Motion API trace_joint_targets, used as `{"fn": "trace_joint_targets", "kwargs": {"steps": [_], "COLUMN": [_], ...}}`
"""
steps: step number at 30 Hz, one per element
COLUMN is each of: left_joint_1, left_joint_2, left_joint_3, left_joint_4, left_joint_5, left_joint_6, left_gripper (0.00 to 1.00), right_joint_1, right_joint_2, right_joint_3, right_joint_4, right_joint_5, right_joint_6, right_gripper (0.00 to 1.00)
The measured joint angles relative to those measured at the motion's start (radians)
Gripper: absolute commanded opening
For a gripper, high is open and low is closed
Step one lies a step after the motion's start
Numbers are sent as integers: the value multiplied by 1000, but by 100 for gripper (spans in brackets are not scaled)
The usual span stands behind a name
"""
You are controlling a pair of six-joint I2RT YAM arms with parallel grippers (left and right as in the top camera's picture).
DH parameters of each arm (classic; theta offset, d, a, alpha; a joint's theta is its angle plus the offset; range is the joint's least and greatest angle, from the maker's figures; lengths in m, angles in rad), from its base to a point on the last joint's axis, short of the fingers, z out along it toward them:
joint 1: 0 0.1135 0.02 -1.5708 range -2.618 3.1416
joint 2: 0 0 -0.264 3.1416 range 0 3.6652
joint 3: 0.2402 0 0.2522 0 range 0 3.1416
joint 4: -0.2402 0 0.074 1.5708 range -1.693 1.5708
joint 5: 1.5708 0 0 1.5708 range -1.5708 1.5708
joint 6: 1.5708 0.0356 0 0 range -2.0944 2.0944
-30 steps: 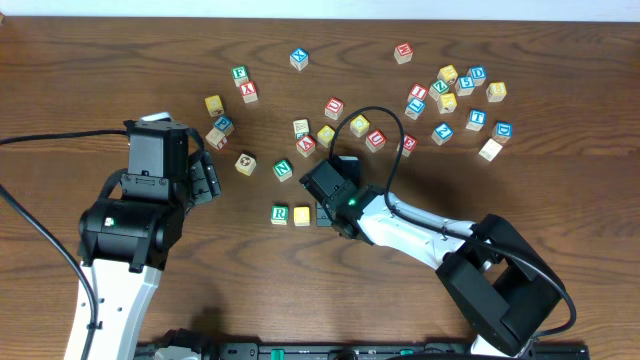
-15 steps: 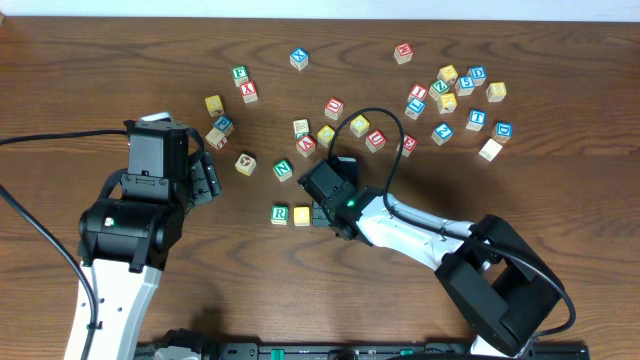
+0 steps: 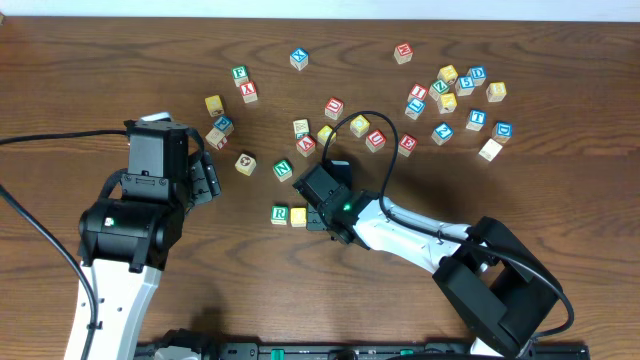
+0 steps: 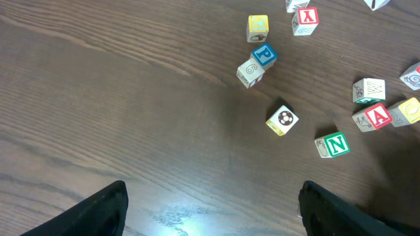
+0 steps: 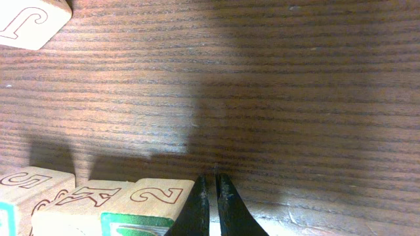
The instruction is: Spell out ROBOT
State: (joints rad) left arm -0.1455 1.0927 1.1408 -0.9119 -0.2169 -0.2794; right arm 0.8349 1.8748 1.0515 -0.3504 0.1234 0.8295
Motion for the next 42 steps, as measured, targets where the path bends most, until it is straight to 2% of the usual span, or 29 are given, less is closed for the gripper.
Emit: {"fn": "trace_joint_targets", "kwargs": {"steps": [33, 42], "left_joint_1": [0, 0], "left_joint_2": [0, 0], "left_joint_3": [0, 0], "left_joint_4": [0, 0], "left_joint_5": [0, 0], "left_joint_6": [0, 0], "left_gripper": [82, 82], "right_joint_1": [28, 27], "right_joint_2": [0, 0], "right_joint_3": [0, 3], "right_joint_4": [-9, -49], "right_joint_5": [0, 58], "right_joint_6": [41, 45], "right_gripper": [1, 4]}}
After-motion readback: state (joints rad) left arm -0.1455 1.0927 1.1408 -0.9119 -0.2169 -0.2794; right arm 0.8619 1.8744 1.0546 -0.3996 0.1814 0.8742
